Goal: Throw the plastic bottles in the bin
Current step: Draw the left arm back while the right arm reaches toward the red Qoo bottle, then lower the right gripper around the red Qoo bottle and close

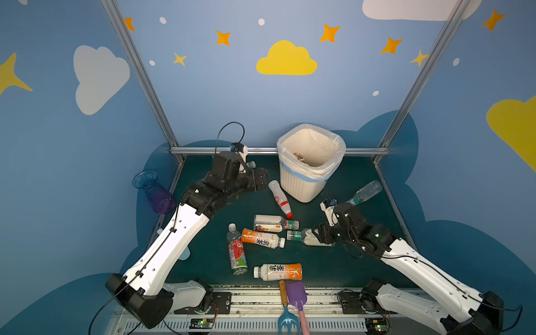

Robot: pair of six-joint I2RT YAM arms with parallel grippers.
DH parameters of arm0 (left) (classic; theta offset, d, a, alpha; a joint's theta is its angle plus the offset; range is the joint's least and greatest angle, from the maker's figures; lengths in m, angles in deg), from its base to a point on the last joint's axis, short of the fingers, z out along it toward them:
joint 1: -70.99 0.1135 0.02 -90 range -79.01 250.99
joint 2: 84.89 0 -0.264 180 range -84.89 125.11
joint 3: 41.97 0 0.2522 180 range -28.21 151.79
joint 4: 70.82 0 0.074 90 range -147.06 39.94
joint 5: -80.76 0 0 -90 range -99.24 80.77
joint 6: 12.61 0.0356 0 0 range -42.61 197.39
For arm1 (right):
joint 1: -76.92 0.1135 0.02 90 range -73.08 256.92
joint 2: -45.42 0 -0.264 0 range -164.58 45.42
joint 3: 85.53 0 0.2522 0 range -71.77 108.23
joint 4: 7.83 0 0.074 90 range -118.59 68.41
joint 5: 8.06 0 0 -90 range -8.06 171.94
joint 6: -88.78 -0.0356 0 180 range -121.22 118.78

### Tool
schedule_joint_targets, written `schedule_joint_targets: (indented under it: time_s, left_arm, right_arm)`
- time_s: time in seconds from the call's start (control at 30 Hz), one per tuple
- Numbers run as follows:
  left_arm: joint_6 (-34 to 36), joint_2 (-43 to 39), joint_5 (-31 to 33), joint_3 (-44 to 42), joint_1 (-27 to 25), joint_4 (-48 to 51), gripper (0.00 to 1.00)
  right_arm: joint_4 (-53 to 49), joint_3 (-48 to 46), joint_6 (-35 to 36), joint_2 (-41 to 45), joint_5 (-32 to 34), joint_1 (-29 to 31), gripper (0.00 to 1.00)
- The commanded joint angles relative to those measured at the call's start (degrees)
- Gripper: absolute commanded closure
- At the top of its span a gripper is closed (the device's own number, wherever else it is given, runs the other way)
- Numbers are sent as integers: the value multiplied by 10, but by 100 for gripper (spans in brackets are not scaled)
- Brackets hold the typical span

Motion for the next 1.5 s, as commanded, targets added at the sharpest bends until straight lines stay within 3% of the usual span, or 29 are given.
schedule_joint_targets:
  time_s: [0.0,0.17,0.33,0.53,0.7,0.9,1.17,1.47]
  left_arm:
    - [-47,-51,16,-84,8,-3,0]
    - [-103,-164,67,-200,10,8,0]
    - [-149,-288,153,-267,11,40,0]
    - [-168,-347,234,-280,11,108,0]
    - [-171,-377,223,-294,11,120,0]
    - [-169,-453,239,-284,11,120,0]
    - [-162,-557,271,-271,11,128,0]
    - [-157,-582,286,-267,11,151,0]
  right_arm:
    - [10,11,23,-19,4,34,34]
    - [15,44,15,-67,8,99,34]
    - [43,76,-48,-129,10,159,34]
    - [92,154,-88,-247,-3,234,31]
    - [65,268,-96,-375,-11,277,29]
    - [32,379,-121,-496,-17,295,28]
    - [10,458,-121,-584,-28,299,27]
    - [-28,540,-112,-657,-44,301,27]
